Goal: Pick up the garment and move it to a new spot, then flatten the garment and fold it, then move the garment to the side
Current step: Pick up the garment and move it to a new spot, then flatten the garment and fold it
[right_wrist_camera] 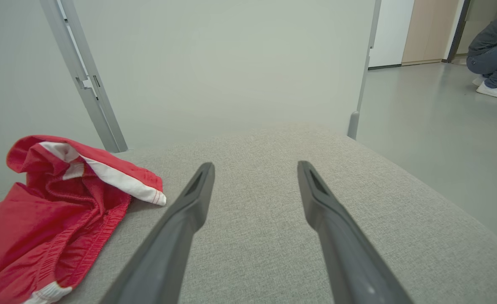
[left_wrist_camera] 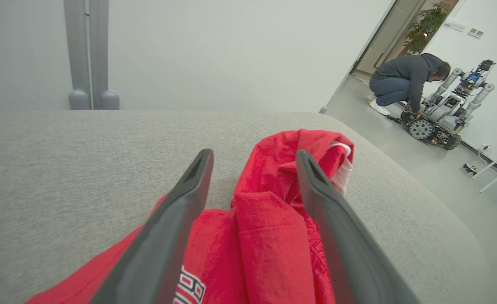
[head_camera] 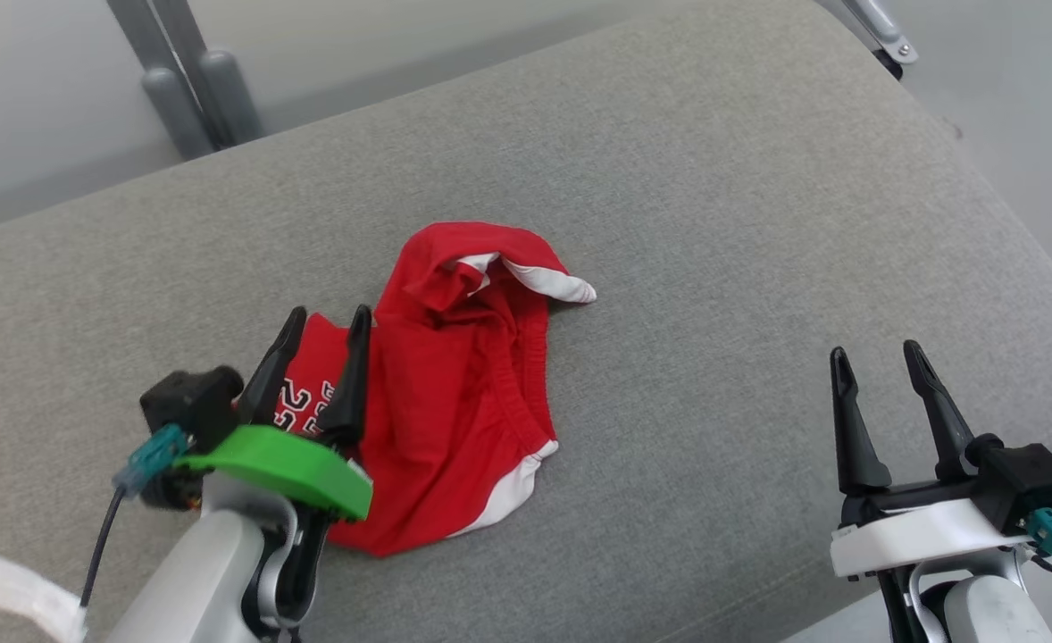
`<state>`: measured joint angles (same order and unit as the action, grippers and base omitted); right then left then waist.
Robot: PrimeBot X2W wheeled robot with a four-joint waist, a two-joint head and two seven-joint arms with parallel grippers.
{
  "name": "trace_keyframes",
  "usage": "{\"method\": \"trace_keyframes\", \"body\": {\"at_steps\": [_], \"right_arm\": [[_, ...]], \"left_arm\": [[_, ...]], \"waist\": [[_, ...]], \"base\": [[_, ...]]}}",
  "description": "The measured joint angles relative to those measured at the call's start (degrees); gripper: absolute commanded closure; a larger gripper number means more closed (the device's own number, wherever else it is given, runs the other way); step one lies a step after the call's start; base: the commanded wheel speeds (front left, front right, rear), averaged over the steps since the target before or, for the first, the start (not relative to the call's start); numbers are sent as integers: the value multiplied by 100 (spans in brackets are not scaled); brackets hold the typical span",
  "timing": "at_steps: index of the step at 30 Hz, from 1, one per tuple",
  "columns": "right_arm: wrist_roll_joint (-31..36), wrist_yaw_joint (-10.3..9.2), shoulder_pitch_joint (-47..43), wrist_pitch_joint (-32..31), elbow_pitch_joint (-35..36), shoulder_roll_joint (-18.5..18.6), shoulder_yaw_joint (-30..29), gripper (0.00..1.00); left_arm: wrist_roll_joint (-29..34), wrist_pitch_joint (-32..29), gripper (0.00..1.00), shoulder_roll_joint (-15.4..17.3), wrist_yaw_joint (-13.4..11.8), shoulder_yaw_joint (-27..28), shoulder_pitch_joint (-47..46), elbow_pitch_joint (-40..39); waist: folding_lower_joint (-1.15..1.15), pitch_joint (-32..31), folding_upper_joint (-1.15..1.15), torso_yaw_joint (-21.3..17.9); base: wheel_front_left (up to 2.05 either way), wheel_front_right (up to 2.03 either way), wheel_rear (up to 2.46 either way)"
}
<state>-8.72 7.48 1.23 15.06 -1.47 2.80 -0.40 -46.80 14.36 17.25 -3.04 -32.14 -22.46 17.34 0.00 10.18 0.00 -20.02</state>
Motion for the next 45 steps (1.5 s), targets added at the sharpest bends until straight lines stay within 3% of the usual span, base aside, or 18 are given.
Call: {"method": "trace_keyframes", "body": {"at_steps": [2,7,9,13,18,22,30,45], "right_arm": [[140,0,-83,0,57,0,-80,0],[368,0,-259,0,157,0,-241,0],[420,0,-342,0,186,4,-298,0],[492,0,-479,0,244,3,-402,0],[543,0,-691,0,197,2,-424,0],[558,0,-810,0,101,2,-425,0],[550,0,-914,0,-232,2,-431,0],[525,0,-843,0,-292,2,-406,0]], "left_arm": [[149,48,0,54,-137,320,498,-348],[969,68,0,-304,-194,1557,1774,-1240],[1346,68,0,-515,-82,1903,2273,-1392],[2024,68,0,-984,369,2535,2917,-1548],[2639,68,0,-1251,812,3132,3197,-1497],[2944,68,0,-1341,964,3509,3282,-1374],[3194,68,0,-1411,1036,3627,3320,-1269],[3141,68,0,-1285,1045,3274,3307,-1160]], "waist": [[0,-106,0,153],[0,-360,0,618],[0,-451,0,806],[0,-629,0,1216],[0,-810,0,1655],[0,-968,0,1938],[0,-1269,0,2138],[0,-1222,0,2050]], "base": [[0,0,0],[0,0,0],[0,0,0],[0,0,0],[0,0,0],[0,0,0],[0,0,0],[0,0,0]]}}
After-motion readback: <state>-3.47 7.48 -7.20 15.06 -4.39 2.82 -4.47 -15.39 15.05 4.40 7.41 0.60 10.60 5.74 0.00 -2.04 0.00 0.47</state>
